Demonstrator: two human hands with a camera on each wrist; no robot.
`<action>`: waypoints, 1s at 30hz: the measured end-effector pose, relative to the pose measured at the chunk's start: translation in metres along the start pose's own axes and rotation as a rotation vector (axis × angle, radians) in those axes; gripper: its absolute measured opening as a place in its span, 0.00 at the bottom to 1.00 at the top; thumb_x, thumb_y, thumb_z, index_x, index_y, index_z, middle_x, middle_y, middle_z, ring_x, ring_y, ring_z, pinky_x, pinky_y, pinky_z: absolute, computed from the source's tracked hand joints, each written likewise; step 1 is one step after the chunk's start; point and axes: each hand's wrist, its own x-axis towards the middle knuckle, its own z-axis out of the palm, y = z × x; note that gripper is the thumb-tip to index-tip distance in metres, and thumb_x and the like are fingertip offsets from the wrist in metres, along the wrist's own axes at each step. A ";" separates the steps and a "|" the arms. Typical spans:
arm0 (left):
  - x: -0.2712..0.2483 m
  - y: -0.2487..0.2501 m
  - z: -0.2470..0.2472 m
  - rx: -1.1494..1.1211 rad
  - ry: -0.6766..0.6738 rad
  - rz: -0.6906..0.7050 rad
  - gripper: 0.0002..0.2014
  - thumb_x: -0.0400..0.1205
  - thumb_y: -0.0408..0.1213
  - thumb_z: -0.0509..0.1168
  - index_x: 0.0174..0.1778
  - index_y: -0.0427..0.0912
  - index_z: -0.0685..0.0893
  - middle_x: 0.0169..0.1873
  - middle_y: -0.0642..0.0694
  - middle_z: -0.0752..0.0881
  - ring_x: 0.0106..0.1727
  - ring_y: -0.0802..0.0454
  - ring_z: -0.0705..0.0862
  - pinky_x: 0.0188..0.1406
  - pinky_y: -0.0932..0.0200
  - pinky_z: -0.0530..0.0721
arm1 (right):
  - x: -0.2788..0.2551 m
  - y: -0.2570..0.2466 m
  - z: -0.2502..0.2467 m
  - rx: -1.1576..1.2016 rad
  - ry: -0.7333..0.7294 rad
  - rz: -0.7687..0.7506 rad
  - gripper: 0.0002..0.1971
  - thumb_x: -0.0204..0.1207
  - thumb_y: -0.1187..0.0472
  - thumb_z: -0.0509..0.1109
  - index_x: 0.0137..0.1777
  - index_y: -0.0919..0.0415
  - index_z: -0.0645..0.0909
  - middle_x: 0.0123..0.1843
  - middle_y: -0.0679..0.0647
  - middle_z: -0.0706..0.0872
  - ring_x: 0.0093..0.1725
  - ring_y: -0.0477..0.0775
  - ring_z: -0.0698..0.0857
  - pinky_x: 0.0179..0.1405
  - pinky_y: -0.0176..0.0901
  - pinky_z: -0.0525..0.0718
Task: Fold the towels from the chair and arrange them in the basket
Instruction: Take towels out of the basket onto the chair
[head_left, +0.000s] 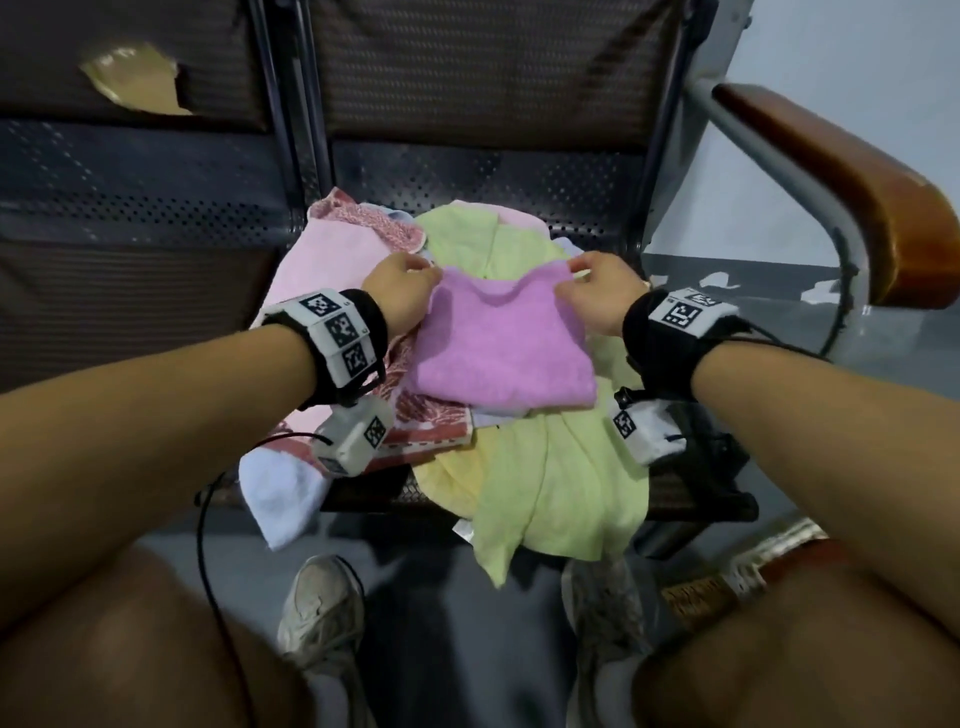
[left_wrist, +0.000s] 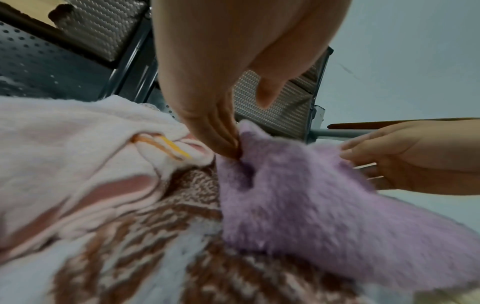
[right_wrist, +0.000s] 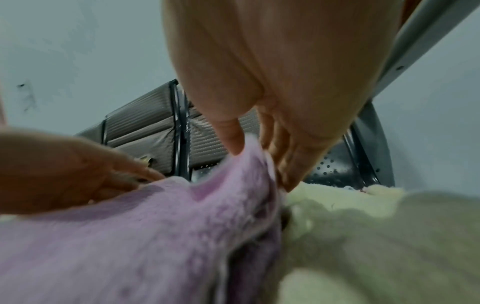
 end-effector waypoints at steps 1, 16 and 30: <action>-0.002 -0.001 0.000 0.090 0.035 0.000 0.12 0.83 0.44 0.64 0.61 0.47 0.82 0.54 0.41 0.87 0.55 0.40 0.85 0.60 0.49 0.84 | -0.002 0.001 0.002 -0.072 0.013 -0.031 0.21 0.80 0.57 0.67 0.73 0.57 0.76 0.63 0.57 0.87 0.61 0.60 0.86 0.64 0.48 0.82; -0.053 -0.032 -0.008 0.646 -0.297 0.417 0.19 0.82 0.36 0.67 0.70 0.43 0.82 0.62 0.41 0.87 0.62 0.41 0.84 0.58 0.58 0.77 | -0.067 0.036 0.011 -0.519 -0.281 -0.429 0.18 0.80 0.51 0.69 0.67 0.56 0.82 0.61 0.54 0.89 0.62 0.60 0.85 0.62 0.48 0.81; -0.036 -0.018 -0.010 0.503 -0.074 0.185 0.17 0.85 0.55 0.61 0.51 0.44 0.83 0.50 0.44 0.86 0.49 0.44 0.82 0.48 0.55 0.76 | -0.050 0.035 0.001 -0.007 -0.200 -0.155 0.10 0.82 0.52 0.66 0.43 0.55 0.83 0.37 0.51 0.85 0.35 0.50 0.83 0.38 0.44 0.81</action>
